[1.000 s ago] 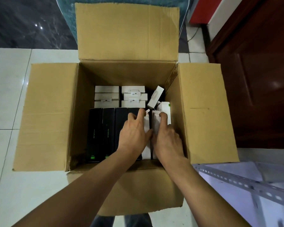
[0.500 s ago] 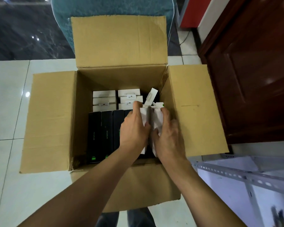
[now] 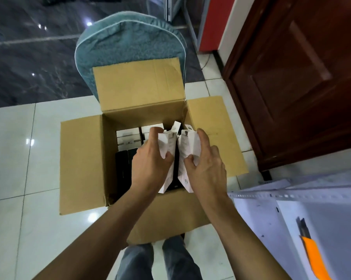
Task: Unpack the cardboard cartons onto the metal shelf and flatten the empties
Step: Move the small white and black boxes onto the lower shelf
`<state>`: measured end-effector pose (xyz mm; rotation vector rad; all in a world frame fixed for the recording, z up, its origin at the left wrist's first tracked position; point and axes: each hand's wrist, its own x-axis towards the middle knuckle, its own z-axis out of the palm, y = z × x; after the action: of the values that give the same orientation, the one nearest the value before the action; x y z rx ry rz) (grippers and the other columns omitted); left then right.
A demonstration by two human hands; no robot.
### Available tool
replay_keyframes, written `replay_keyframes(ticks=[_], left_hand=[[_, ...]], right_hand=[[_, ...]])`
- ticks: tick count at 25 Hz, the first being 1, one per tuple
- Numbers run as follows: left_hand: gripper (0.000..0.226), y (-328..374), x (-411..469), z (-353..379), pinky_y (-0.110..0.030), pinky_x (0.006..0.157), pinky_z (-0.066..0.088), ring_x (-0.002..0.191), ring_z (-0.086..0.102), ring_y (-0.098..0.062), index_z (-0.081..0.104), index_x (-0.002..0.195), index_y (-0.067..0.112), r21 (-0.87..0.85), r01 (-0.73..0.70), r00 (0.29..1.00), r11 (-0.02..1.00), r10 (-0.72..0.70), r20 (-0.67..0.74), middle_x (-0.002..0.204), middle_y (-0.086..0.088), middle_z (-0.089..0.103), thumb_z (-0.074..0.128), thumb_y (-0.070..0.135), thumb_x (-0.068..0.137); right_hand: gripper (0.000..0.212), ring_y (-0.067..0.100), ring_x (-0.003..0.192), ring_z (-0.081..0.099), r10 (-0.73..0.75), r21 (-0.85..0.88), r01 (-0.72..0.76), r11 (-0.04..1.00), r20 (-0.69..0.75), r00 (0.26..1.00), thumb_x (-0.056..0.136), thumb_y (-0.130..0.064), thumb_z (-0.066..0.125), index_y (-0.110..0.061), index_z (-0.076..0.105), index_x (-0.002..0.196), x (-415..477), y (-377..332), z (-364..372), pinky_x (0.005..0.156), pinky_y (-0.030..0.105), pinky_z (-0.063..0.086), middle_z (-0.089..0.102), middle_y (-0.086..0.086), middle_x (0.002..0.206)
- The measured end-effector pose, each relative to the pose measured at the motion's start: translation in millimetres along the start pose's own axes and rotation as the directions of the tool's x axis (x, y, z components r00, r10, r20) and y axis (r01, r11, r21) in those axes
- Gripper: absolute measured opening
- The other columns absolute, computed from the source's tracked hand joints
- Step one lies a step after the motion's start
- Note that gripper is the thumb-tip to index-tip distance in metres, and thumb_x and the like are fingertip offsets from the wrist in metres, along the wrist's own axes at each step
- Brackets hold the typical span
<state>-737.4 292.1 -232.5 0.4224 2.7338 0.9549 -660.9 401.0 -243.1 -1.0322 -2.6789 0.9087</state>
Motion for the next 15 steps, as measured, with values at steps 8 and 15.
replay_keyframes(ticks=[8, 15], left_hand=[[0.047, 36, -20, -58, -0.028, 0.063, 0.046, 0.089, 0.064, -0.018, 0.037, 0.123, 0.036, -0.057, -0.126, 0.989, 0.99, 0.13, 0.07, 0.114, 0.003, 0.068, 0.068, 0.027, 0.09], [0.048, 78, -37, -99, -0.029, 0.075, 0.039, 0.101, 0.06, -0.019, 0.039, 0.132, 0.035, -0.066, -0.366, 0.909, 0.928, 0.372, 0.188, 0.119, 0.002, 0.066, 0.065, 0.03, 0.092]], right_hand=[[0.076, 0.031, 0.11, 0.061, 0.172, 0.0, -0.172, 0.985, -0.025, 0.985, 0.096, -0.032, 0.062, -0.041, 0.012, 0.154, -35, -33, -71, 0.088, 0.044, 0.049, 0.056, 0.009, 0.126], [0.061, 0.03, 0.102, 0.066, 0.346, 0.081, -0.336, 0.938, -0.223, 0.911, 0.09, -0.034, 0.067, -0.033, 0.025, 0.134, -90, -47, -114, 0.078, 0.05, 0.058, 0.064, 0.006, 0.124]])
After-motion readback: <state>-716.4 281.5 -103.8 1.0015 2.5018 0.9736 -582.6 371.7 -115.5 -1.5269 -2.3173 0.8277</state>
